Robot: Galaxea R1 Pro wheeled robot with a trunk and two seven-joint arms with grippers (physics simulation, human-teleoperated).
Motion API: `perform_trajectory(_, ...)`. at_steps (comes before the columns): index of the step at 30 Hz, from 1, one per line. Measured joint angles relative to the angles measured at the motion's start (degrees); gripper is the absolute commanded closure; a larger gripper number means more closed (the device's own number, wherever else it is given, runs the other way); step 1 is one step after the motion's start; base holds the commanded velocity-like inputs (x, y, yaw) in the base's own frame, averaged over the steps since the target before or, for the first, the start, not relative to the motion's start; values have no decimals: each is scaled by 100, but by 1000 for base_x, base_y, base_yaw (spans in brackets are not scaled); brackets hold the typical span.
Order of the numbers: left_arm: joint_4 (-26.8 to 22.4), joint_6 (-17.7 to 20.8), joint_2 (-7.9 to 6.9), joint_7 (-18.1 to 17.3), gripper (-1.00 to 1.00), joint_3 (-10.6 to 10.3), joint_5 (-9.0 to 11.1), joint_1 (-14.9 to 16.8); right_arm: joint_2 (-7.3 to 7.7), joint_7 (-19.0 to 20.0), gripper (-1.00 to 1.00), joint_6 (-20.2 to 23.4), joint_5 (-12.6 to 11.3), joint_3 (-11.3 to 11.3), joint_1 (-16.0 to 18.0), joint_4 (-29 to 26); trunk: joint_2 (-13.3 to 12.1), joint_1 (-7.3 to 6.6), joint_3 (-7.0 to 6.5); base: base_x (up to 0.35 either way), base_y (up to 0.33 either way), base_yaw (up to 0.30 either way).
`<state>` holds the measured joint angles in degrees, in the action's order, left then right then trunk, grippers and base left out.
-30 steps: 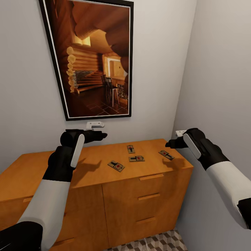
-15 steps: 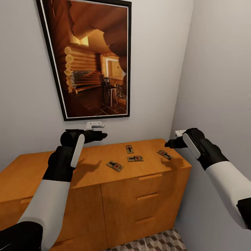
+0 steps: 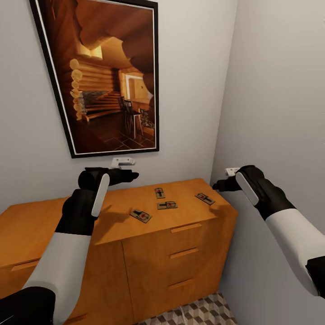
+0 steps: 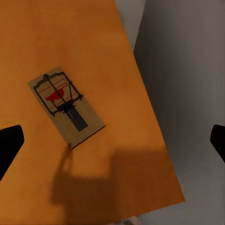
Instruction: Take the four mousetraps from the cabinet in the bathroom and place them on the bathroom floor. Make sure all four end up on the same floor surface, and ensure that at least two of them are either under or directly next to the same bathroom sink.
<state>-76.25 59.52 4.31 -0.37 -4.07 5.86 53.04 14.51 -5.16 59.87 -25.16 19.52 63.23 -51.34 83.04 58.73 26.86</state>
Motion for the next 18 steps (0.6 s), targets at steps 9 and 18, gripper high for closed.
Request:
perform_trajectory(9, 0, 0, 5, 0, -100, 0, 1, 0, -7, -1, -100, 0, 14, 3, 4, -8, 0, 0, 0, 0, 0, -14)
perform_trajectory(18, 0, 0, 7, -1, -100, 0, 1, 0, -14, -1, -100, 0, 23, 6, 5, -10, 0, 0, 0, 0, 0, -2)
